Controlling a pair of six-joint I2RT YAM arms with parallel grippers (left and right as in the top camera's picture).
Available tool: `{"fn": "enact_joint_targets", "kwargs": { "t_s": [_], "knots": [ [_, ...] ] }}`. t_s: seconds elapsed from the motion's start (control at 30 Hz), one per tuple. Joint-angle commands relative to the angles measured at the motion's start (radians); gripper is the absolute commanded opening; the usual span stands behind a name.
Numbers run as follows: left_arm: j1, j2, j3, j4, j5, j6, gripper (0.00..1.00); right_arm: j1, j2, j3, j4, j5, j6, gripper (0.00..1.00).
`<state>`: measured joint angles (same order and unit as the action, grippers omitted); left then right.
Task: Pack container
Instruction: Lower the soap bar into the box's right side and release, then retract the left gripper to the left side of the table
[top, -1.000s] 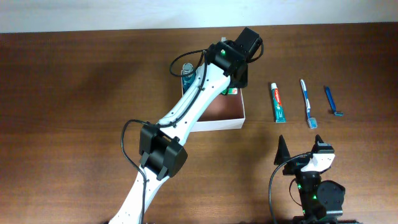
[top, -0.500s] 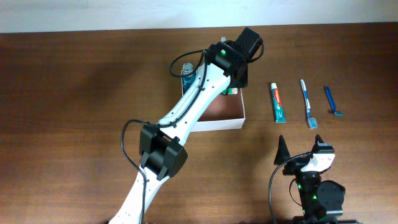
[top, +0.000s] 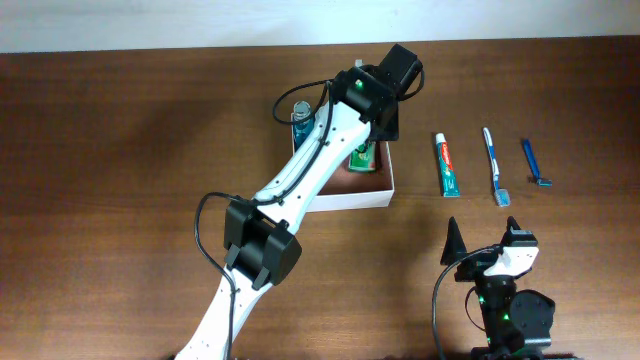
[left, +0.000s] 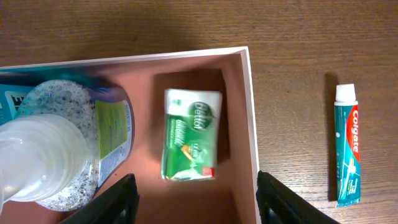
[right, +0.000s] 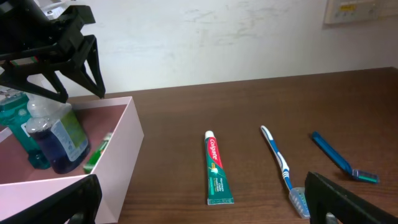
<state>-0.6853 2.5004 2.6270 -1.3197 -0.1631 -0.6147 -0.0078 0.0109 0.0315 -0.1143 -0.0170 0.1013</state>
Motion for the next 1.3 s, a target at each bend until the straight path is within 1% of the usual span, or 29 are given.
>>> {"fn": "enact_joint_targets", "kwargs": {
  "t_s": [0.0,0.13,0.23,0.43,0.63,0.73,0.77,0.8,0.83,0.97,1.0,1.03,1.07,1.27],
  "knots": [
    [0.007,0.005,0.005,0.005,-0.018,-0.006,0.62,-0.008,-0.006,-0.008,0.0,-0.005,0.0,0.98],
    [0.008,0.003,0.012,0.016,-0.013,0.008,0.61,-0.008,-0.006,-0.008,0.0,-0.005,0.0,0.98],
    [0.007,0.003,0.054,0.017,0.014,0.051,0.6,-0.008,-0.006,-0.008,0.0,-0.005,0.0,0.99],
    [0.007,-0.002,0.233,-0.015,0.016,0.139,0.6,-0.008,-0.006,-0.008,0.0,-0.005,0.0,0.99],
    [0.023,-0.017,0.498,-0.142,-0.022,0.177,0.61,-0.008,-0.006,-0.008,0.0,-0.005,0.0,0.98],
    [0.064,-0.082,0.51,-0.211,-0.106,0.176,0.63,-0.008,-0.006,-0.008,0.0,-0.005,0.0,0.98],
    [0.081,-0.099,0.51,-0.232,-0.129,0.176,0.64,-0.008,-0.006,-0.008,0.0,-0.005,0.0,0.99],
    [0.119,-0.125,0.51,-0.27,-0.169,0.176,0.7,-0.008,-0.006,-0.008,0.0,-0.005,0.0,0.99],
    [0.141,-0.136,0.51,-0.291,-0.184,0.176,0.72,-0.008,-0.006,-0.008,0.0,-0.005,0.0,0.99],
    [0.25,-0.161,0.51,-0.367,-0.208,0.176,0.86,-0.008,-0.006,-0.008,0.0,-0.005,0.0,0.98],
    [0.281,-0.161,0.51,-0.368,-0.2,0.189,0.87,-0.008,-0.006,-0.008,0.0,-0.005,0.0,0.98],
    [0.312,-0.161,0.51,-0.368,-0.193,0.207,0.96,-0.008,-0.006,-0.008,0.0,-0.005,0.0,0.99],
    [0.346,-0.16,0.508,-0.368,-0.193,0.206,0.99,-0.008,-0.006,-0.008,0.0,-0.005,0.0,0.98],
    [0.529,-0.16,0.487,-0.368,-0.189,0.205,0.99,-0.008,-0.006,-0.008,0.0,-0.005,0.0,0.98]
  ]
}}
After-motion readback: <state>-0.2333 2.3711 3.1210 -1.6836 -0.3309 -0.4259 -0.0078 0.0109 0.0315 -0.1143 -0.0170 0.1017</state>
